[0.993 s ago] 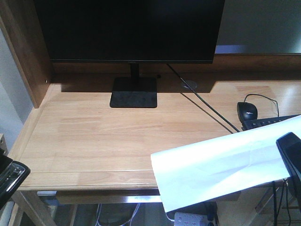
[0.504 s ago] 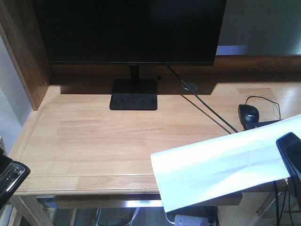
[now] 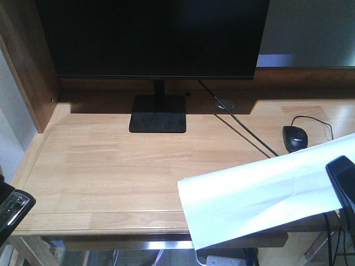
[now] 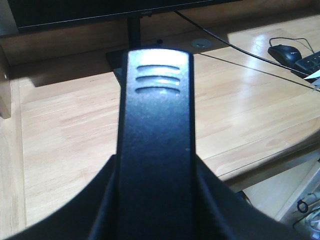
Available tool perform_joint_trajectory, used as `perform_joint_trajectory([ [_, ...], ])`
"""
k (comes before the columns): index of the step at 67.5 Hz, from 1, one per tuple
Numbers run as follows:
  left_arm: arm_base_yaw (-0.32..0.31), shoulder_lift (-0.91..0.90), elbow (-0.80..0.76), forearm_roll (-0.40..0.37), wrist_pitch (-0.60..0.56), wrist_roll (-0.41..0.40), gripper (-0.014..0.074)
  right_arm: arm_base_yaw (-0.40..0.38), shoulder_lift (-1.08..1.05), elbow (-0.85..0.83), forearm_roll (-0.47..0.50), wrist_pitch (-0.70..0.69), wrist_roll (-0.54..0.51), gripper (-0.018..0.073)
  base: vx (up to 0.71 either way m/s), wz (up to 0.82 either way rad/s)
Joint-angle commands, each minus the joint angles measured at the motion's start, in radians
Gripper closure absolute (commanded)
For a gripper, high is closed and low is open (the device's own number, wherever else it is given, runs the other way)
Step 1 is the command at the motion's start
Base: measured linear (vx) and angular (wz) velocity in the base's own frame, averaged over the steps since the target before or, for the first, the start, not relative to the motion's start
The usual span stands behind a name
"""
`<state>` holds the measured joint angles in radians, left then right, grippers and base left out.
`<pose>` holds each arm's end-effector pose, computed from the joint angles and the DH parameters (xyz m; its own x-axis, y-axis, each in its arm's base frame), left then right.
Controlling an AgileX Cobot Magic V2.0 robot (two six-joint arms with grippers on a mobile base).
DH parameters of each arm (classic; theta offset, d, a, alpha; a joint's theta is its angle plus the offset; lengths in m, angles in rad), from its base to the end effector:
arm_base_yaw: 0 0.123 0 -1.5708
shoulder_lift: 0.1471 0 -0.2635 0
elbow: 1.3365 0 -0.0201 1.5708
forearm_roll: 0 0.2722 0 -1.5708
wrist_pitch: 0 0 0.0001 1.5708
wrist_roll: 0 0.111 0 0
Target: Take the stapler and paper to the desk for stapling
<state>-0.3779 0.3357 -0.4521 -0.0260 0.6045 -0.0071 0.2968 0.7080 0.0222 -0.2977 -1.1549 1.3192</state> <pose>0.1214 -0.0500 0.2767 -0.3733 0.1175 -0.9202 0.3711 0.9280 -0.0320 0.1358 0.0727 0.2254 -0.3059 0.8438 -0.4409 -0.6086 0.1828 0.7722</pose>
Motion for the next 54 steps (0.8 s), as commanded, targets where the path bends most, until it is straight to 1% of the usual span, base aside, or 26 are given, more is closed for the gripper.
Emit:
perform_joint_trajectory([
  [1,-0.007,0.006,-0.033,-0.006,-0.114,-0.001,0.0603,-0.001,0.0,0.028,0.008,-0.18,-0.016,0.0561,0.01,-0.01],
  [54,-0.007,0.006,-0.033,-0.006,-0.114,-0.001,0.0603,-0.001,0.0,0.028,0.008,-0.18,-0.016,0.0561,0.0,0.0],
])
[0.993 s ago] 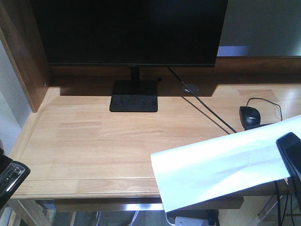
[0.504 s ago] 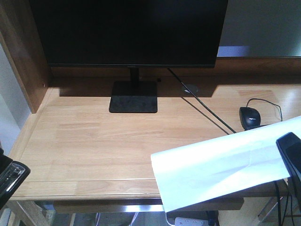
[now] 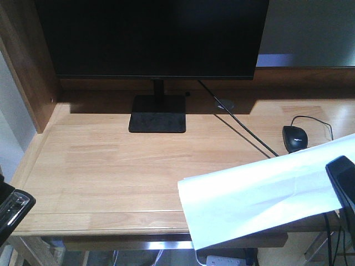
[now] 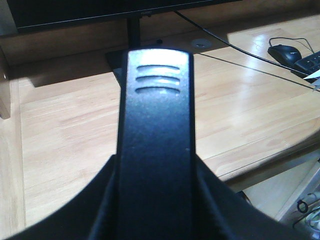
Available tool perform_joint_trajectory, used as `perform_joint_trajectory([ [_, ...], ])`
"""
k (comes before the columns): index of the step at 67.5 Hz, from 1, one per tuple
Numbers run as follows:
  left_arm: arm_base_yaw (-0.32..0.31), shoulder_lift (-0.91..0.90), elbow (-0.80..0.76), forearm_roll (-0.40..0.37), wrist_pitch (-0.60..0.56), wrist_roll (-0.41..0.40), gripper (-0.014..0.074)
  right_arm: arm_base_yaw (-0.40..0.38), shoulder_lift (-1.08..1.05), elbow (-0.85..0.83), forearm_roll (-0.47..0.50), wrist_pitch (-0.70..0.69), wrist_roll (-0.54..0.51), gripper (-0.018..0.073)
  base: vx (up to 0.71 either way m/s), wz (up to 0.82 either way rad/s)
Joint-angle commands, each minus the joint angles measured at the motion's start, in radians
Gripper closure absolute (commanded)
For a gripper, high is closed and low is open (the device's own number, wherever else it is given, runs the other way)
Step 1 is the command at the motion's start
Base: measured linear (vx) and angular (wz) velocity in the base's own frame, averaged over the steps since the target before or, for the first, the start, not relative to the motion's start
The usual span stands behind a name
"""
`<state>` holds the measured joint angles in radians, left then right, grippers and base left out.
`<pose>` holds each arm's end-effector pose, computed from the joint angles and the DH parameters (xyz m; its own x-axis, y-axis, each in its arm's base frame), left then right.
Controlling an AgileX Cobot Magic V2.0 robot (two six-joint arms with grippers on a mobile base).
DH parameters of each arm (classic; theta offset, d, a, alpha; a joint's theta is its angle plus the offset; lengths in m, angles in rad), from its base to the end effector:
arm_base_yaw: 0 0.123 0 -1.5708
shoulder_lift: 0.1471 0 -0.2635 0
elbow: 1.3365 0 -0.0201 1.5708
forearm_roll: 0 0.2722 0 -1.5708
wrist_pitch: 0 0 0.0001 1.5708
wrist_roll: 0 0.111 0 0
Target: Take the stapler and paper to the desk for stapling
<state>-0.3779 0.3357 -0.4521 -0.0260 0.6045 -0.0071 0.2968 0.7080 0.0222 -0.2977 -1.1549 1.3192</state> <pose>0.1214 -0.0500 0.2767 -0.3733 0.1175 -0.9202 0.3711 0.9280 -0.0320 0.1358 0.0727 0.2254 -0.3059 0.8438 -0.4409 -0.6086 0.1828 0.7722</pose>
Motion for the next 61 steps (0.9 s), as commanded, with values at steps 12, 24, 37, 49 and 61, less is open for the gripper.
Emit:
perform_joint_trajectory([
  [12,-0.007,0.006,-0.033,-0.006,-0.114,-0.001,0.0603,-0.001,0.0,0.028,0.008,-0.18,-0.016,0.0561,0.0,0.0],
  [24,-0.007,0.006,-0.033,-0.006,-0.116,-0.001,0.0603,-0.001,0.0,0.028,0.008,-0.18,-0.016,0.0561,0.0,0.0],
  [37,-0.007,0.006,-0.033,-0.006,-0.123,-0.003,0.0603,-0.001,0.0,0.028,0.008,-0.18,-0.016,0.0561,0.0,0.0],
  [49,-0.007,0.006,-0.033,-0.006,-0.123,-0.003,0.0603,-0.001,0.0,0.028,0.008,-0.18,-0.016,0.0561,0.0,0.0],
  [61,-0.007,0.006,-0.033,0.001,-0.146,-0.003,0.0603,-0.001,0.0,0.028,0.008,-0.18,-0.016,0.0561,0.0,0.0],
])
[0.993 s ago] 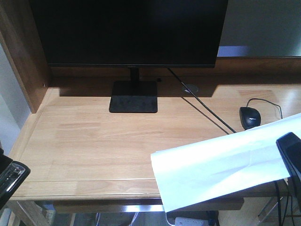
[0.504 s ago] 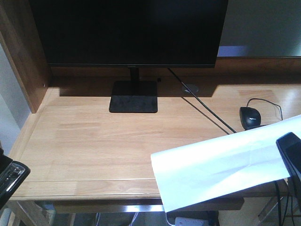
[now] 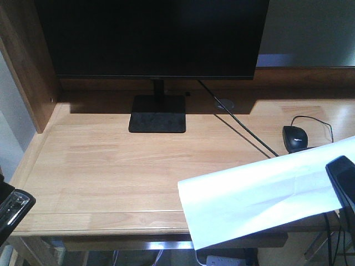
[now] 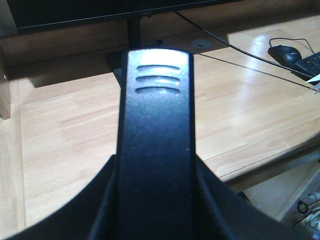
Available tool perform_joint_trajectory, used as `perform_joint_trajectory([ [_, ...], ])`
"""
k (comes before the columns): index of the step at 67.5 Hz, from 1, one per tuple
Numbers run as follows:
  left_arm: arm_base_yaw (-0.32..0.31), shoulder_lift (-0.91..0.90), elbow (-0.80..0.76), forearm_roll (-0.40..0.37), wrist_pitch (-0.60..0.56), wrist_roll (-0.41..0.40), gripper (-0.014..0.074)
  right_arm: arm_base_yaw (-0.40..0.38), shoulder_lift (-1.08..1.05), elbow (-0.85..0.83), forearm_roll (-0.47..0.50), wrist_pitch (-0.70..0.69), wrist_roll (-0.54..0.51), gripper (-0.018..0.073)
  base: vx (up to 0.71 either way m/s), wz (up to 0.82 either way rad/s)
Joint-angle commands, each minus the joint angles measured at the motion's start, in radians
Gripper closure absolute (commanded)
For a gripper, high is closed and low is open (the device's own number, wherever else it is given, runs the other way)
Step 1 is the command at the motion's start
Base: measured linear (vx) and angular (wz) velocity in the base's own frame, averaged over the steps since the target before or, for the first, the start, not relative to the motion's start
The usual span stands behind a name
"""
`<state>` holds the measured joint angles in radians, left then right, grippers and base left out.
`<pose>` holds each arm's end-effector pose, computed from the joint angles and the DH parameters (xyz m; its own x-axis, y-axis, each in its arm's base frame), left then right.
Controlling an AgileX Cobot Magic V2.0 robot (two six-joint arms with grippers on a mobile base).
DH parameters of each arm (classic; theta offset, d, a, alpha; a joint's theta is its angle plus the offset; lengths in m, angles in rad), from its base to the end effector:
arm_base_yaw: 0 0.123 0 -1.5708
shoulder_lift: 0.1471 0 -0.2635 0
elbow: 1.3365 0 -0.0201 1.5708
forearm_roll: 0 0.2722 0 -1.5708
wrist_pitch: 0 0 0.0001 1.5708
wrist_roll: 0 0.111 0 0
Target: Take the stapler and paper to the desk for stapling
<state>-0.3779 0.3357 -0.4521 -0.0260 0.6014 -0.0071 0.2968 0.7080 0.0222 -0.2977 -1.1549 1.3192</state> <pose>0.1215 -0.0500 0.2770 -0.3707 0.1164 -0.9214 0.3711 0.9280 -0.0320 0.1358 0.0727 0.2254 -0.3059 0.8438 -0.4409 -0.6086 0.1828 0.7722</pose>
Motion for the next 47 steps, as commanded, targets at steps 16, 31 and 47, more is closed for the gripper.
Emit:
perform_joint_trajectory([
  [16,-0.007,0.016,-0.036,-0.025,-0.285,-0.033,0.0603,-0.001,0.0,0.028,0.008,-0.18,-0.016,0.0561,0.0,0.0],
  [31,-0.007,0.166,-0.107,-0.025,-0.247,0.014,0.0603,-0.001,0.0,0.028,0.008,-0.18,-0.016,0.0561,0.0,0.0],
  [47,-0.007,0.342,-0.213,-0.033,-0.236,0.08,0.0603,-0.001,0.0,0.028,0.008,-0.18,-0.016,0.0561,0.0,0.0],
])
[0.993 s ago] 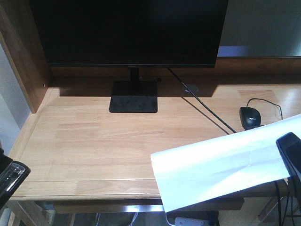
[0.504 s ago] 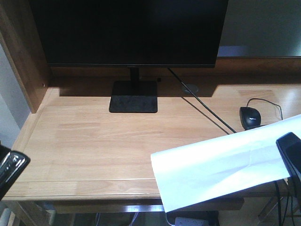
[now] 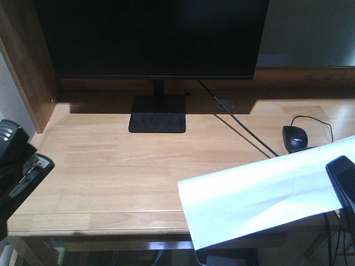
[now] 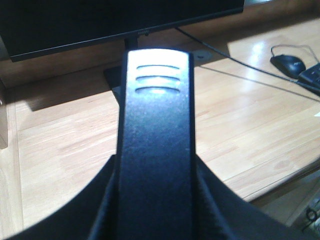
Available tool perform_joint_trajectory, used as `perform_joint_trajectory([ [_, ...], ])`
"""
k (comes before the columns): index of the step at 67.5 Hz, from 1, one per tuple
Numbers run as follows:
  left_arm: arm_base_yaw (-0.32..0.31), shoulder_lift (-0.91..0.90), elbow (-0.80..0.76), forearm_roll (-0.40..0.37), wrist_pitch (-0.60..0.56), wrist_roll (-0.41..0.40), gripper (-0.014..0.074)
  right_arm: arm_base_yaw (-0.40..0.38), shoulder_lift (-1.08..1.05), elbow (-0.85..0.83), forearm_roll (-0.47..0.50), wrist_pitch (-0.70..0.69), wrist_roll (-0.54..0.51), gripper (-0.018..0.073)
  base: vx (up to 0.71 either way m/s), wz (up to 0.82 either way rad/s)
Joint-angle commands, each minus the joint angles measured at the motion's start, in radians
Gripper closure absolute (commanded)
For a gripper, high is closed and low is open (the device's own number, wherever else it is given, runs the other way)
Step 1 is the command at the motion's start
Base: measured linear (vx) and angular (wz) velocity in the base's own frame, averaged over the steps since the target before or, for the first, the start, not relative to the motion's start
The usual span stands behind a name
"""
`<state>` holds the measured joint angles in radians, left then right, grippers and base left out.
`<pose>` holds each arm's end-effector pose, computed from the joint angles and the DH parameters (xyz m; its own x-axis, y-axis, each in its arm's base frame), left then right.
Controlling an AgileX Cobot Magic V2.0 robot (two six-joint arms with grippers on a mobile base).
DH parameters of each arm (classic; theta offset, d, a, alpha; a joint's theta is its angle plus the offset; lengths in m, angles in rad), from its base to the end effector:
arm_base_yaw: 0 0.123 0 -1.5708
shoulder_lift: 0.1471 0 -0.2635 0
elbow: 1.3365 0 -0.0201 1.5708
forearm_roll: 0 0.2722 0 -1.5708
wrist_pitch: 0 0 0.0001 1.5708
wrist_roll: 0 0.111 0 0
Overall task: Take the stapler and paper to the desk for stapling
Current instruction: 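Swing the left gripper with the black stapler over the desktop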
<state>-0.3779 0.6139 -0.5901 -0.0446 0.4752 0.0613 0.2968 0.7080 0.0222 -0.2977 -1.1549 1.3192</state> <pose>0.1676 -0.0690 0.2976 -0.3632 0.1675 -0.9165 0.3942 0.9189 0.0117 0.1358 0.0727 0.2254 -0.3059 0.8438 -0.4409 -0.6086 0.1828 0.7722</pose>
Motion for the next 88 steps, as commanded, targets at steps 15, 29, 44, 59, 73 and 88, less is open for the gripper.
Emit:
perform_joint_trajectory([
  [15,-0.007,0.263,-0.154,-0.014,-0.107,0.076,0.0603,-0.001,0.0,0.028,0.008,-0.18,-0.016,0.0561,0.0,0.0],
  [29,-0.007,0.462,-0.207,-0.014,-0.183,0.11,0.0603,-0.001,0.0,0.028,0.008,-0.18,-0.016,0.0561,0.0,0.0],
  [44,-0.007,0.645,-0.207,-0.068,-0.364,0.111,0.0603,-0.001,0.0,0.028,0.008,-0.18,-0.016,0.0561,0.0,0.0],
  [59,-0.007,0.794,-0.26,-0.069,-0.378,0.111,0.0603,-0.001,0.0,0.028,0.008,-0.18,-0.016,0.0561,0.0,0.0],
  [73,-0.007,0.906,-0.35,-0.068,-0.373,0.111,0.0603,-0.001,0.0,0.028,0.008,-0.18,-0.016,0.0561,0.0,0.0],
  [88,-0.007,1.011,-0.437,-0.101,-0.334,0.111,0.0603,-0.001,0.0,0.028,0.008,-0.18,-0.016,0.0561,0.0,0.0],
])
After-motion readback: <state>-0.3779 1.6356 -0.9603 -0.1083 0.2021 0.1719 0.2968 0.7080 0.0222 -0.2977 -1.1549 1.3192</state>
